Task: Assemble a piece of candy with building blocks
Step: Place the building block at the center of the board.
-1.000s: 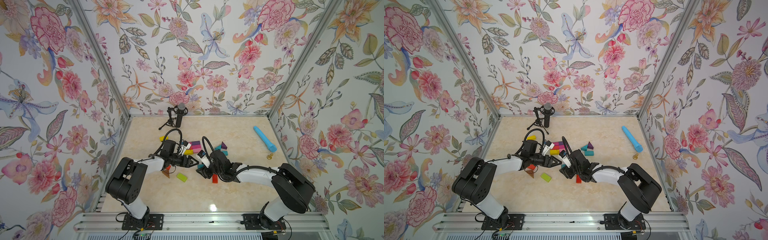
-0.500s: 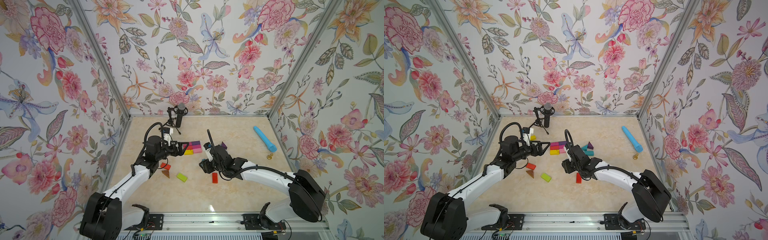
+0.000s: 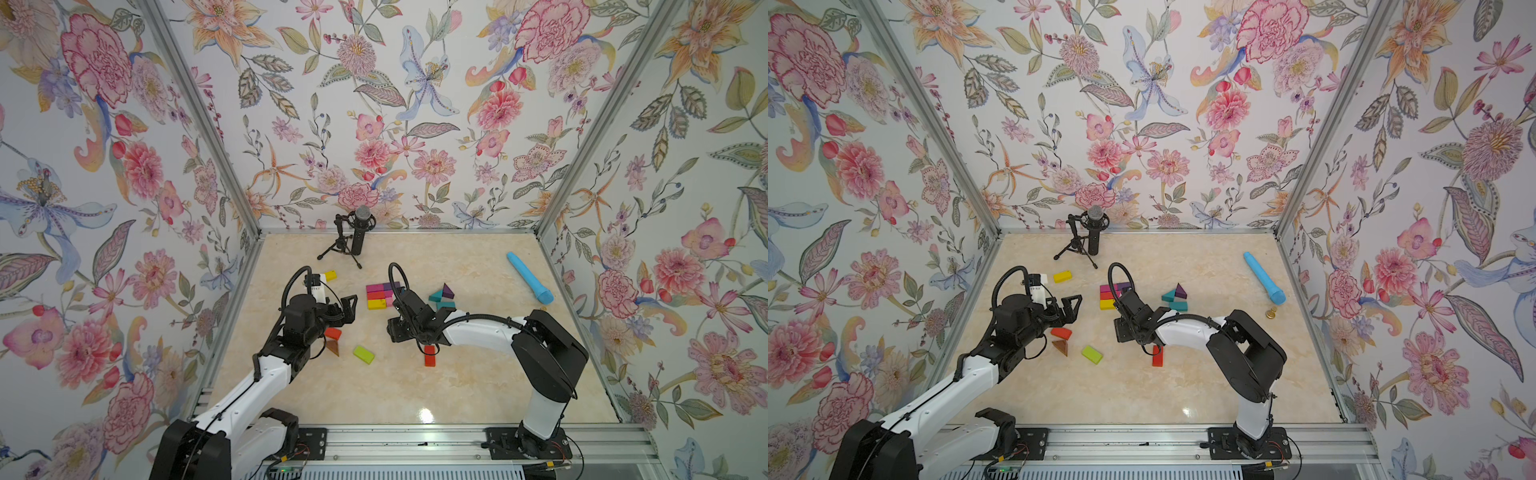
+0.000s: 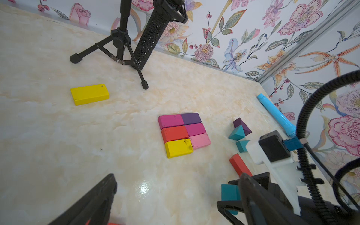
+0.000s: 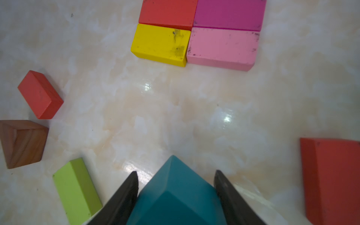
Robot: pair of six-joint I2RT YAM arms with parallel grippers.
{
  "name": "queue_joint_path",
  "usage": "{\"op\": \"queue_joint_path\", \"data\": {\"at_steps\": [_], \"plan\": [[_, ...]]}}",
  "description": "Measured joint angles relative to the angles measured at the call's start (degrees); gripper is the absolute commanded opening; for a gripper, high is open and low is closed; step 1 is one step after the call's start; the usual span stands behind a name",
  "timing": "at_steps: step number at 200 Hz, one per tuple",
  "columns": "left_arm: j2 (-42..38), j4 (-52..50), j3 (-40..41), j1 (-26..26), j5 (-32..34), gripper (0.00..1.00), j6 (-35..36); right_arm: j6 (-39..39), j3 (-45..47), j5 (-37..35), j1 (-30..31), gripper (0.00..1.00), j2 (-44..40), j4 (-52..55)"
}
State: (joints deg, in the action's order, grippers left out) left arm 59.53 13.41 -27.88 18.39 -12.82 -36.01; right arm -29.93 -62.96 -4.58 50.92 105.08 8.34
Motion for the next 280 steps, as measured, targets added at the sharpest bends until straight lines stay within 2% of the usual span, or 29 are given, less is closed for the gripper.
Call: {"op": "queue_joint_path", "data": {"at_steps": [93, 177, 252, 280], "plan": [[-0.26, 2.86, 3.28, 0.00, 1.11, 0.99, -0.07, -1.97, -9.55, -1.16, -0.33, 0.49, 9.38, 2.21], [-0.09, 5.20, 3.87, 0.00, 1.36, 0.99, -0.11, -1.90, -12.00, -3.52, -0.42, 0.57, 10.25, 7.10], [-1.31, 6.01, 6.27, 0.00, 1.77, 0.99, -0.94, -2.05, -14.01, -4.74, -0.09, 0.77, 11.23, 9.92], [-1.42, 6.43, 6.27, 0.00, 1.73, 0.99, -1.09, -2.10, -14.60, -5.14, 0.28, 0.81, 11.56, 10.38]]}}
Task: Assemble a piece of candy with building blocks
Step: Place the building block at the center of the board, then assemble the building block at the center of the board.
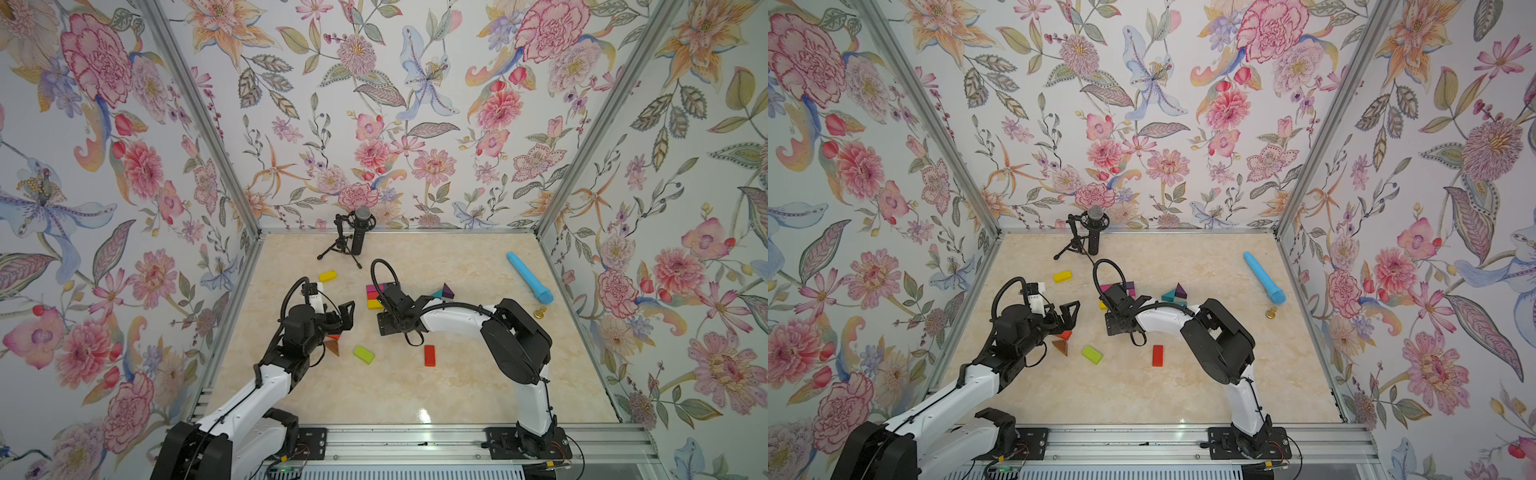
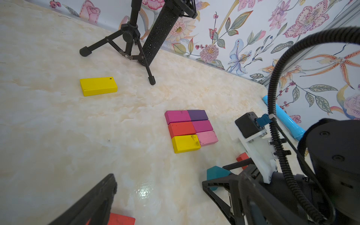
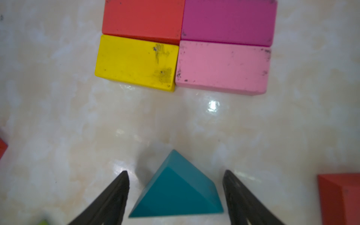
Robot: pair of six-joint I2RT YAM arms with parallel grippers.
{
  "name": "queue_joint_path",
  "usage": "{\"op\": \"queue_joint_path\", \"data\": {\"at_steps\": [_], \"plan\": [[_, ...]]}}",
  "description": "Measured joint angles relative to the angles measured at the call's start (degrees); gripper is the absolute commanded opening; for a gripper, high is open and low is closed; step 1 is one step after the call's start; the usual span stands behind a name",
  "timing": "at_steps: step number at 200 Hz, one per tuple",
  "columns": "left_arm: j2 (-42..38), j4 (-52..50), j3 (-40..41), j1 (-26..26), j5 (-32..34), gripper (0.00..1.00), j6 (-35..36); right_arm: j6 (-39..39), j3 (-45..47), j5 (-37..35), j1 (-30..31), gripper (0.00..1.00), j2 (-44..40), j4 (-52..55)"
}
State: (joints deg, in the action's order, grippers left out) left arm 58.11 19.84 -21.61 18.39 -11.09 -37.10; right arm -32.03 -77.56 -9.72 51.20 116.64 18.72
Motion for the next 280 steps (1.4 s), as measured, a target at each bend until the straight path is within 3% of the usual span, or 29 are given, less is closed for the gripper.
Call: {"op": "queue_joint_path", "data": {"at_steps": [50, 85, 154, 219, 280], "plan": [[0.09, 0.76, 0.00, 0.00, -0.13, 0.99, -0.04, 0.52, 0.90, -1.31, 1.14, 0.82, -0.33, -0.33], [1.53, 0.85, -0.02, 0.00, -0.66, 0.99, -0.04, 0.70, 7.17, -0.50, 2.86, 0.87, -5.18, -0.04], [4.20, 2.89, 0.17, 0.00, -0.66, 0.99, -2.34, 1.51, 10.88, 5.42, 3.78, 0.84, -8.41, -1.90], [7.56, 3.43, 0.90, 0.00, -0.42, 0.99, -4.35, 3.13, 10.91, 12.81, -0.68, 0.82, -6.45, -11.23], [8.44, 2.75, -0.72, -0.02, 0.04, 0.99, -4.26, 3.04, 10.16, 17.90, -1.20, 0.82, -4.37, -16.96]]}}
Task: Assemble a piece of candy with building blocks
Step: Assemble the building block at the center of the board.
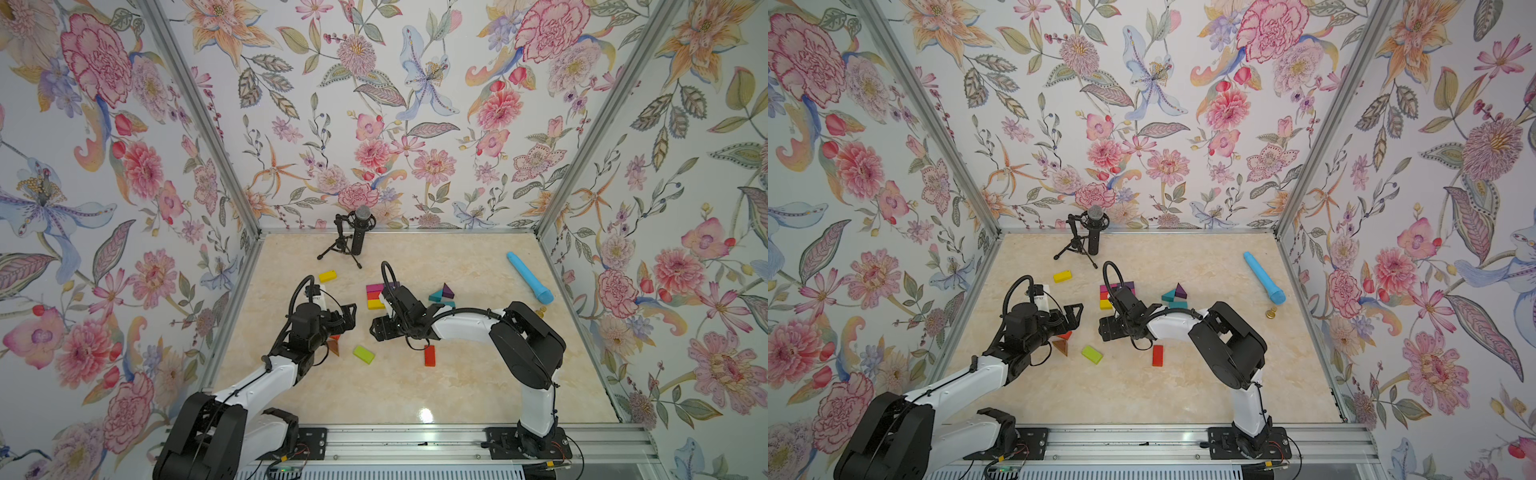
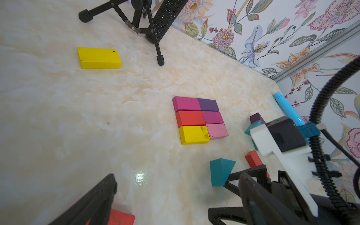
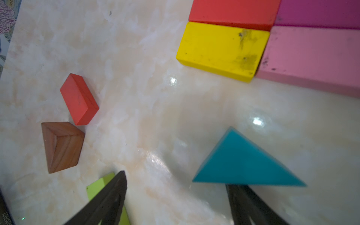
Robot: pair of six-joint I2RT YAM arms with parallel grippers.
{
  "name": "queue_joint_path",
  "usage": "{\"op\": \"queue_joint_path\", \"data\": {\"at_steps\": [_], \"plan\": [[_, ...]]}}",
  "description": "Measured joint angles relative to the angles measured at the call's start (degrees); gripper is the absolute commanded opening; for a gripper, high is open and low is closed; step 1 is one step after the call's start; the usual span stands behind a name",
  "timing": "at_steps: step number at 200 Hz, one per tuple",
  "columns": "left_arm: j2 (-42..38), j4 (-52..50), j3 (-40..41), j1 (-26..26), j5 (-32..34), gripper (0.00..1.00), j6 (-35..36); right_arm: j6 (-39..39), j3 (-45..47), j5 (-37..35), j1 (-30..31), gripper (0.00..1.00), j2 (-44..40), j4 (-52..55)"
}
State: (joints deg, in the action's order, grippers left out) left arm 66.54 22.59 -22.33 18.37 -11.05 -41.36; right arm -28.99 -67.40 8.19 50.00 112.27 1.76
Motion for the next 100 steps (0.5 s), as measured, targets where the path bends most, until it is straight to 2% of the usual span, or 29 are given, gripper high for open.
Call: {"op": "queue_joint_path", "data": {"at_steps": [100], "plan": [[-1.07, -2.45, -1.03, -0.07, 1.09, 0.99, 0.46, -1.09, -3.39, 2.60, -0.28, 0.82, 3.39, -3.04]]}}
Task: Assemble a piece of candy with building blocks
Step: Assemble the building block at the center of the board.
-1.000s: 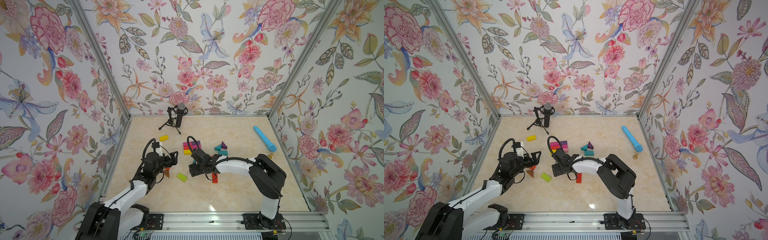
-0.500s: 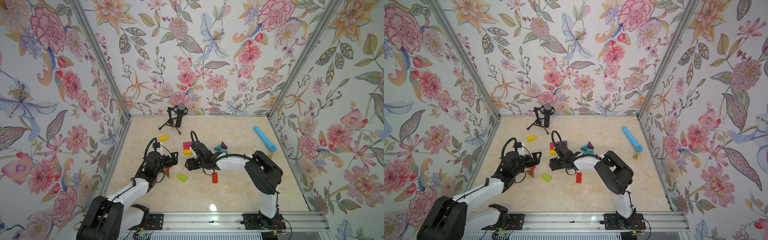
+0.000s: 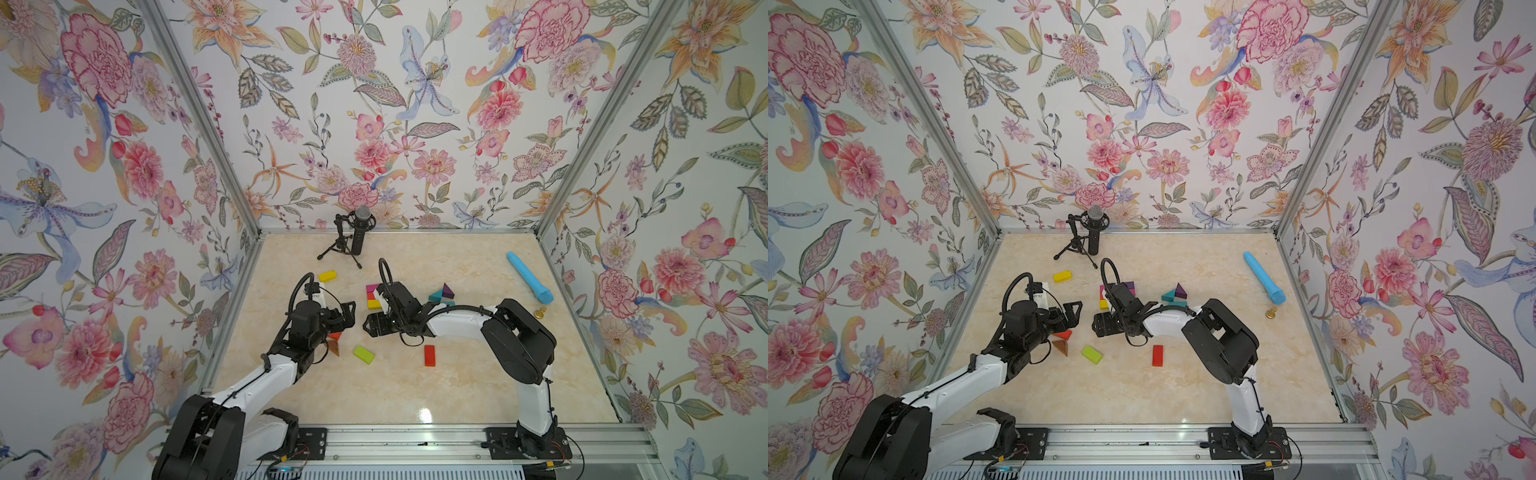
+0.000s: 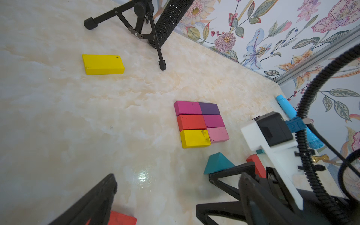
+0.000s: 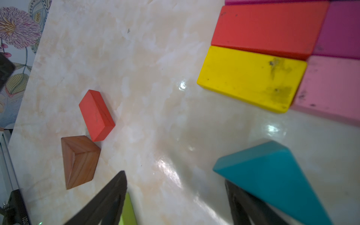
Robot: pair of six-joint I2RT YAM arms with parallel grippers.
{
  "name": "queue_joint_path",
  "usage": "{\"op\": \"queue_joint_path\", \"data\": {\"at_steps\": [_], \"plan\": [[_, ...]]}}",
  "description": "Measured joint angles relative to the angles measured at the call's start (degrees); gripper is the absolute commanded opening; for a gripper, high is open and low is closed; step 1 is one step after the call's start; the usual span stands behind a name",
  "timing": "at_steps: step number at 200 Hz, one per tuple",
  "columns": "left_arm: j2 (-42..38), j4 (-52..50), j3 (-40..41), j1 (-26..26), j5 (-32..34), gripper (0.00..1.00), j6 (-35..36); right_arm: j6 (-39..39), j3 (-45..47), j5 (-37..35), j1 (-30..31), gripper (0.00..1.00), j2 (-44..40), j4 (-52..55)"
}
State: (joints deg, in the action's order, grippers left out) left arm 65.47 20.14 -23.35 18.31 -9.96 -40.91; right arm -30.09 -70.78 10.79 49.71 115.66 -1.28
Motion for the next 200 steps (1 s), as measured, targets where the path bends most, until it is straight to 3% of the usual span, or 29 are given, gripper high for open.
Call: {"op": "queue_joint_path", "data": {"at_steps": [101, 141, 170, 200], "plan": [[-1.55, -4.28, -0.68, -0.04, 0.74, 0.99, 2.71, -0.15, 0.33, -0.07, 0.09, 0.84, -0.33, -0.31], [-2.27, -15.63, -6.16, -0.26, 4.92, 0.99, 7.61, 0.13, 11.41, -0.68, -0.79, 0.95, -12.74, 1.81], [-1.25, -20.68, -7.74, -0.31, 6.36, 0.98, 10.08, 2.16, 17.35, -0.59, -6.43, 0.99, -23.23, 4.02], [3.74, -24.26, -7.69, -0.31, 6.23, 0.98, 10.75, 4.83, 19.52, -1.09, -10.56, 0.99, -26.58, 4.70]]}}
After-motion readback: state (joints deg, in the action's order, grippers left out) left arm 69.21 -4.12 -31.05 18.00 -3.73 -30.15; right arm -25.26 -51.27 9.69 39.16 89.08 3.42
